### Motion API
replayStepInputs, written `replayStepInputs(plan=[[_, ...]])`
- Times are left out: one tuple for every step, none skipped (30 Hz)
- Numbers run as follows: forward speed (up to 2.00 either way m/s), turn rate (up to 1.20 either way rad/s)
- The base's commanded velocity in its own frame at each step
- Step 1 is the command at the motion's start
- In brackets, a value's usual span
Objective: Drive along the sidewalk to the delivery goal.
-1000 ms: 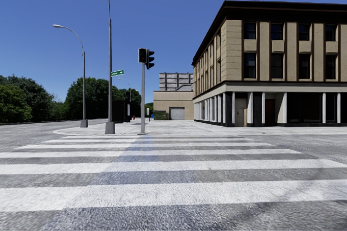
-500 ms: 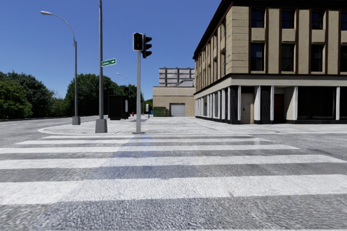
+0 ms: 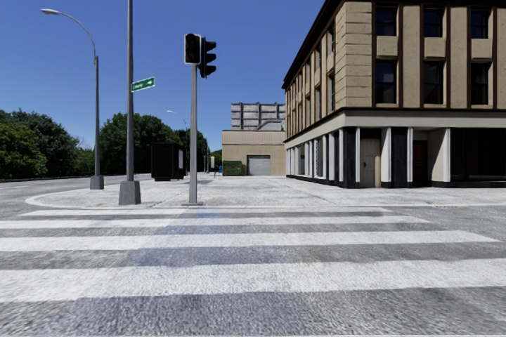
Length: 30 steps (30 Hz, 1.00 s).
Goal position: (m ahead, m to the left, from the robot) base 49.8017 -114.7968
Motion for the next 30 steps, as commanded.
replayStepInputs(plan=[[2.0,0.0],[2.0,0.0],[2.0,0.0],[2.0,0.0],[2.0,0.0],[2.0,0.0],[2.0,0.0],[2.0,0.0],[2.0,0.0],[2.0,0.0],[2.0,0.0],[2.0,0.0],[2.0,0.0],[2.0,0.0],[2.0,0.0],[2.0,0.0],[2.0,0.0],[2.0,0.0],[2.0,0.0],[2.0,0.0],[2.0,0.0],[2.0,0.0],[2.0,0.0],[2.0,0.0],[2.0,0.0],[2.0,0.0],[2.0,0.0],[2.0,0.0],[2.0,0.0],[2.0,0.0]])
